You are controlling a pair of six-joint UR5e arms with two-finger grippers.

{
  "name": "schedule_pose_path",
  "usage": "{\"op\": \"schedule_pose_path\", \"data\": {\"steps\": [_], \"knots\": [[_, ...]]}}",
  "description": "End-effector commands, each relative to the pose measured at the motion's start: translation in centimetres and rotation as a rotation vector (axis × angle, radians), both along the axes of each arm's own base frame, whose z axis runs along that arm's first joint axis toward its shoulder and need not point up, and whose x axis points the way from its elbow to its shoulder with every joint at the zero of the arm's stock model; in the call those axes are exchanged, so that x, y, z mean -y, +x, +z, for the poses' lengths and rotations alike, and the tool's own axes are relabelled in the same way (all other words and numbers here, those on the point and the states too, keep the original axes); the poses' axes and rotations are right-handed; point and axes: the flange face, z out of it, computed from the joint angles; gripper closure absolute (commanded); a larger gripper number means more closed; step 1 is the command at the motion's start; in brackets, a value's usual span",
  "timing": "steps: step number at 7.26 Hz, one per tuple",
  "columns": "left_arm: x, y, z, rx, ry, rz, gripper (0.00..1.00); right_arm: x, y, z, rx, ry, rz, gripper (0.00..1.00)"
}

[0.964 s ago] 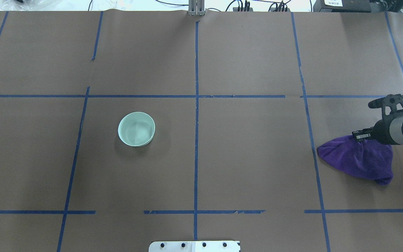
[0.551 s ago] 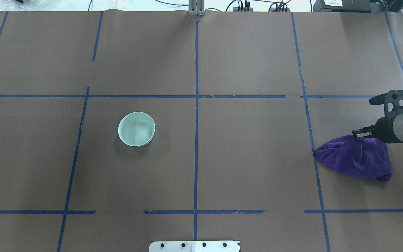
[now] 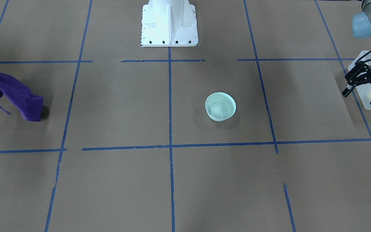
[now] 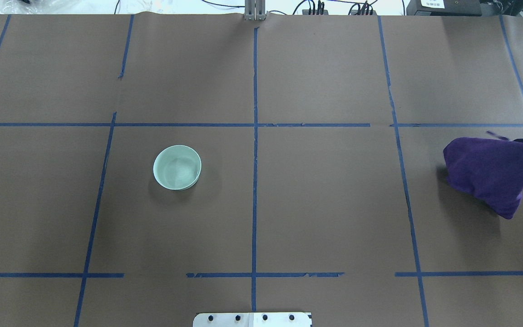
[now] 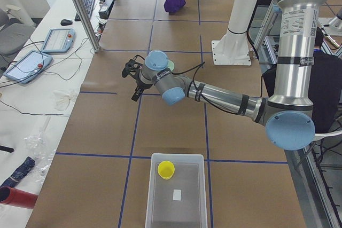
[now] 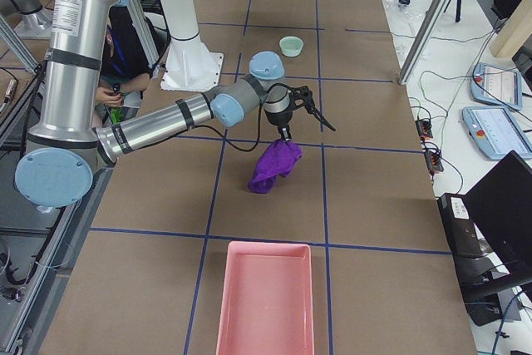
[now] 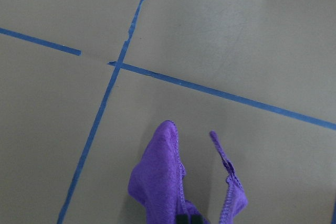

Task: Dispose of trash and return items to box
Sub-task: 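Lift the purple cloth and drop it into the pink bin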

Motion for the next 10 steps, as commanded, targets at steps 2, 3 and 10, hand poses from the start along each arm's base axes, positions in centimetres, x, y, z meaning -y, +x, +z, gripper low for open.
{"op": "schedule_pose_path", "data": {"steps": [2, 3, 10], "knots": [[-0.1, 0.3, -0.1, -0.001, 0.001, 0.006, 0.0, 0.4, 14.4, 1.8, -0.087, 0.045, -0.091, 1.0], [0.0, 0.3, -0.1, -0.002, 0.002, 0.006, 0.0, 1.4, 19.9, 2.2, -0.107, 0.044, -0.114, 1.0], [0.0, 1.6, -0.7, -0.009, 0.006, 0.023, 0.0, 2.2, 30.2, 16.3, -0.134, 0.008, -0.226, 0.03]]}}
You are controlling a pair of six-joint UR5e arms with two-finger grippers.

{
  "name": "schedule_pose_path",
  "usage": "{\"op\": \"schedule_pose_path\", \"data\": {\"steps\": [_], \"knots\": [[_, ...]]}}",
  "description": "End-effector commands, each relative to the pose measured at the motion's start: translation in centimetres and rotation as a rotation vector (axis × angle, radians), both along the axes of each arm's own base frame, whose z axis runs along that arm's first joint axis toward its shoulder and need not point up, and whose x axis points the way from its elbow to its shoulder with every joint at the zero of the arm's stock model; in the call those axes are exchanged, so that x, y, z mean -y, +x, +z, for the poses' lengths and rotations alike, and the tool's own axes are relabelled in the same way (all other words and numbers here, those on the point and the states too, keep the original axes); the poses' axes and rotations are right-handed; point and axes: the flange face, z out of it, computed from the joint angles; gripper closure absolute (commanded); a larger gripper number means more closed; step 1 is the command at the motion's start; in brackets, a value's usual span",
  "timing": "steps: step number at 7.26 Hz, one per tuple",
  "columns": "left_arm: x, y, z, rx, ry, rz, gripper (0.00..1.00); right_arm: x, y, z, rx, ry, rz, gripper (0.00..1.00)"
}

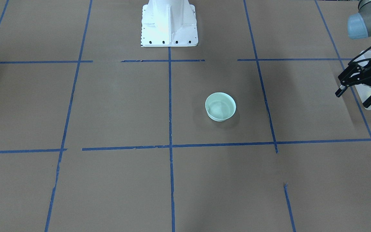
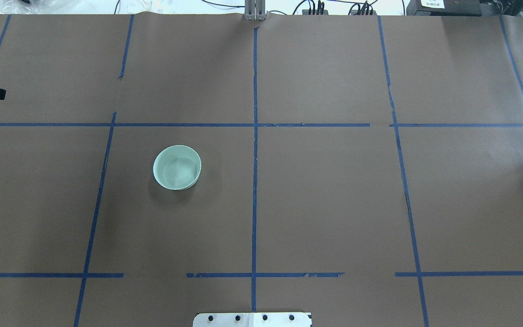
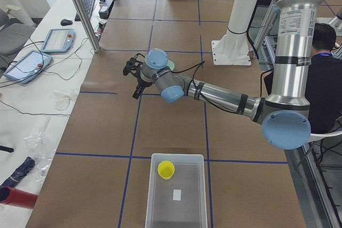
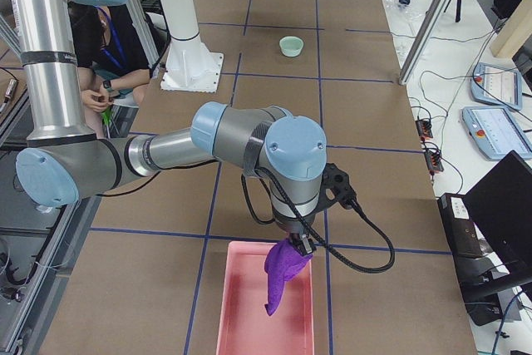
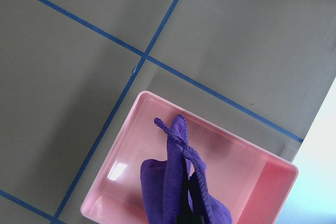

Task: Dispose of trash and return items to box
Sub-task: 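Lift the purple cloth and drop it into the pink bin, then reach the left gripper to the pale green bowl and grasp its rim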

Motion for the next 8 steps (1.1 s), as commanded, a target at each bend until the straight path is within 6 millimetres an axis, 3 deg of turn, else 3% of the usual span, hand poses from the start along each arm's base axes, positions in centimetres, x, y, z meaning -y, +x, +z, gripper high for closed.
{"op": "schedule_pose_path", "data": {"steps": [1, 3, 5, 6, 8], "knots": [[0.0, 0.5, -0.2, -0.009, -0.014, -0.001, 0.0, -0.1, -3.5, 2.0, 0.05, -0.022, 0.065, 0.0], [0.8, 5.6, -3.6, -0.072, -0.077, -0.002, 0.0, 2.2, -7.1, 1.1, 0.062, -0.058, 0.117, 0.02], [0.1, 14.3, -8.3, -0.093, -0.207, -0.051, 0.0, 3.7, -9.8, 0.4, 0.065, -0.062, 0.142, 0.0], [-2.1, 18.6, -9.3, -0.096, -0.282, -0.082, 0.04, 3.5, -10.2, 0.7, 0.065, -0.062, 0.137, 0.0], [-7.7, 28.7, -9.2, -0.12, -0.436, -0.17, 0.29, 3.5, -10.2, 0.7, 0.064, -0.06, 0.135, 0.0]]}}
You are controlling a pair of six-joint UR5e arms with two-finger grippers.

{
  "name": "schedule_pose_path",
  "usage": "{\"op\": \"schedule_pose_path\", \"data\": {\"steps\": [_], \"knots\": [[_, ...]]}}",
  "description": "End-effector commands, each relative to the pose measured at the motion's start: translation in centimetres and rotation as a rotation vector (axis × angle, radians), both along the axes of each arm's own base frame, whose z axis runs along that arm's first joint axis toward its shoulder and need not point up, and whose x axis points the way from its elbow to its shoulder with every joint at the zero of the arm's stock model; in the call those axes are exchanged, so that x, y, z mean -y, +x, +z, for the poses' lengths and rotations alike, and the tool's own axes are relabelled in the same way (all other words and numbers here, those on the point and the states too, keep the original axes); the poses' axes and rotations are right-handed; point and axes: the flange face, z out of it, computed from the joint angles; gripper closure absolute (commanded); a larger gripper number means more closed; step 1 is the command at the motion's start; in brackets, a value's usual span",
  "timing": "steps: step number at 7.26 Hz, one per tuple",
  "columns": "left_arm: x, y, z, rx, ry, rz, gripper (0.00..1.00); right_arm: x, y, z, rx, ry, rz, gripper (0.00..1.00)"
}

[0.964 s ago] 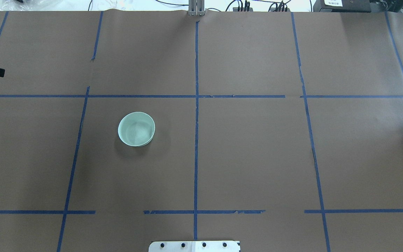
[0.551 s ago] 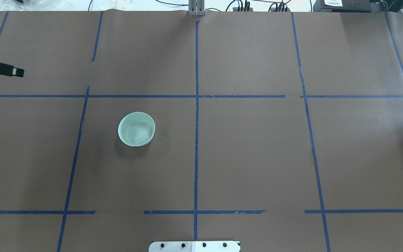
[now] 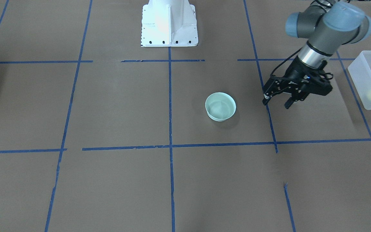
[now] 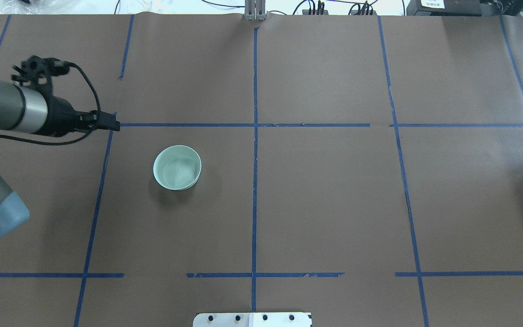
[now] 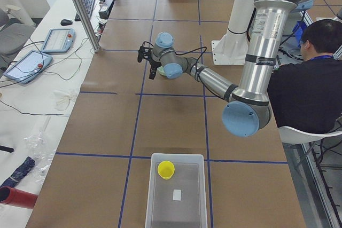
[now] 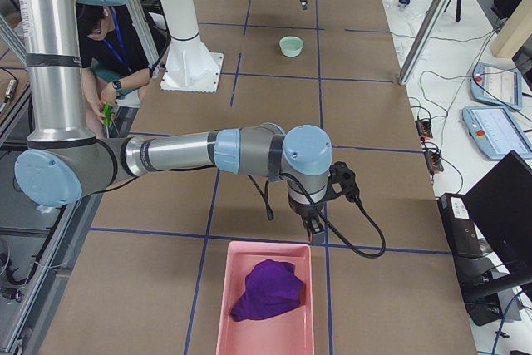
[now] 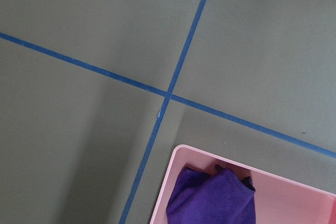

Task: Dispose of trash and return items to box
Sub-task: 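Reach the left gripper to the pale green bowl and grasp its rim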

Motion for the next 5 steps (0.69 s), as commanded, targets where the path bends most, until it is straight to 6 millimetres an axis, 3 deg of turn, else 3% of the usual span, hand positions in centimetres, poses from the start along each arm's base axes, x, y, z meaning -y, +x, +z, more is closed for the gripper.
{"op": "schedule_pose_path", "data": {"steps": [1, 2, 3, 4, 5], "knots": [[-5.5, 9.8, -0.5, -0.024, -0.136, -0.067, 0.37, -0.1, -0.1, 0.1, -0.002, 0.011, 0.0, 0.0], [-5.2, 11.8, -0.6, -0.021, -0.152, -0.078, 0.39, -0.5, -0.2, 0.6, -0.002, 0.02, 0.0, 0.0], [-4.9, 12.3, -0.3, -0.013, -0.154, -0.082, 0.39, -0.9, -0.3, 0.9, 0.0, 0.025, 0.0, 0.0], [-4.8, 12.5, 0.1, -0.007, -0.159, -0.084, 0.51, -1.1, -0.3, 1.1, 0.0, 0.024, 0.0, 0.0], [-4.9, 12.6, 0.0, -0.013, -0.171, -0.088, 1.0, -1.2, -0.4, 1.2, 0.002, 0.023, 0.0, 0.0]]}}
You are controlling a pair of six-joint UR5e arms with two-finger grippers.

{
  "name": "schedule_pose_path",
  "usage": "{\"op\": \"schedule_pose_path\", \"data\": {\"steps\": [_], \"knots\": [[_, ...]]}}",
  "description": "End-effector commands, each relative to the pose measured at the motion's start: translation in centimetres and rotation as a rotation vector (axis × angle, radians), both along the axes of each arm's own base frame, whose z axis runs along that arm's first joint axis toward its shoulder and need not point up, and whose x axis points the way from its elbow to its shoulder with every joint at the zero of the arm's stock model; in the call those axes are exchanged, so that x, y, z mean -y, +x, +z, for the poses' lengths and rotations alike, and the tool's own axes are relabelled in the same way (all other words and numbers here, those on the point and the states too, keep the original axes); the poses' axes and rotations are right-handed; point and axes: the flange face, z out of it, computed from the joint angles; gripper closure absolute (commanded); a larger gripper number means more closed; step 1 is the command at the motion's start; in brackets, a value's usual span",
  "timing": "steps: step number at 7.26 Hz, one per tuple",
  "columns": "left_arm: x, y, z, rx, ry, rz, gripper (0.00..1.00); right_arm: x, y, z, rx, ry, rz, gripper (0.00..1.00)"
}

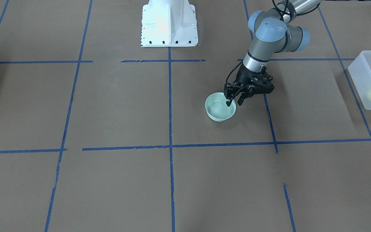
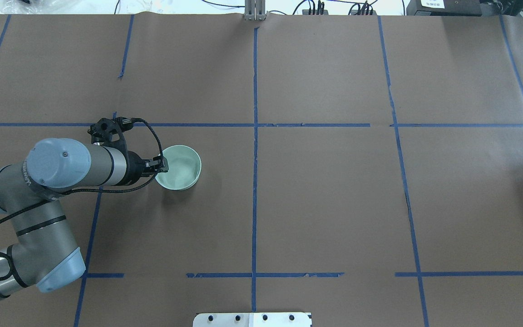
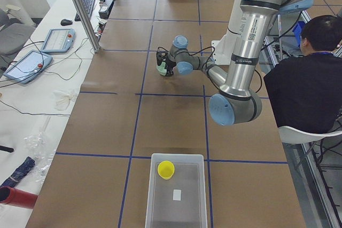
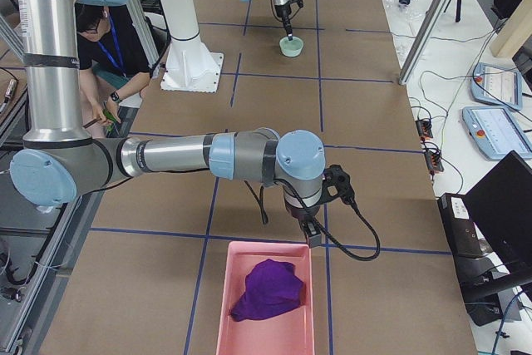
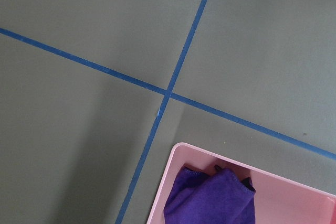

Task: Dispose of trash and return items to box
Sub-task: 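Reach the left gripper to the pale green bowl and grasp its rim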

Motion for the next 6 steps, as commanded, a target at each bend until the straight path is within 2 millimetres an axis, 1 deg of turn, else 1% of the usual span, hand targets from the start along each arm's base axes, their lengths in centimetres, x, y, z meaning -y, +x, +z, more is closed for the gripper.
{"op": "schedule_pose_path", "data": {"steps": [1, 2, 3, 4, 5, 6], "knots": [[-0.1, 0.2, -0.1, -0.006, -0.009, -0.005, 1.0, -0.3, -0.1, 0.2, 0.002, 0.0, 0.0, 0.0], [-0.1, -0.4, -0.4, -0.009, -0.002, -0.005, 1.0, -0.6, -0.1, 0.3, 0.002, -0.002, -0.001, 0.0], [-0.2, -1.7, -1.6, -0.011, 0.009, -0.003, 1.0, -0.7, -0.1, 0.4, 0.001, -0.003, -0.002, 0.0], [-1.0, -3.1, -3.7, 0.046, 0.05, 0.037, 1.0, -1.0, -0.2, 0.6, 0.001, -0.006, -0.002, 0.0], [-1.5, -5.3, -4.6, 0.068, 0.075, 0.047, 1.0, -1.0, -0.2, 0.6, 0.001, -0.006, -0.002, 0.0], [-0.3, -9.7, -3.8, 0.087, 0.108, 0.061, 1.0, -1.1, -0.2, 0.6, 0.001, -0.006, -0.003, 0.0]]}}
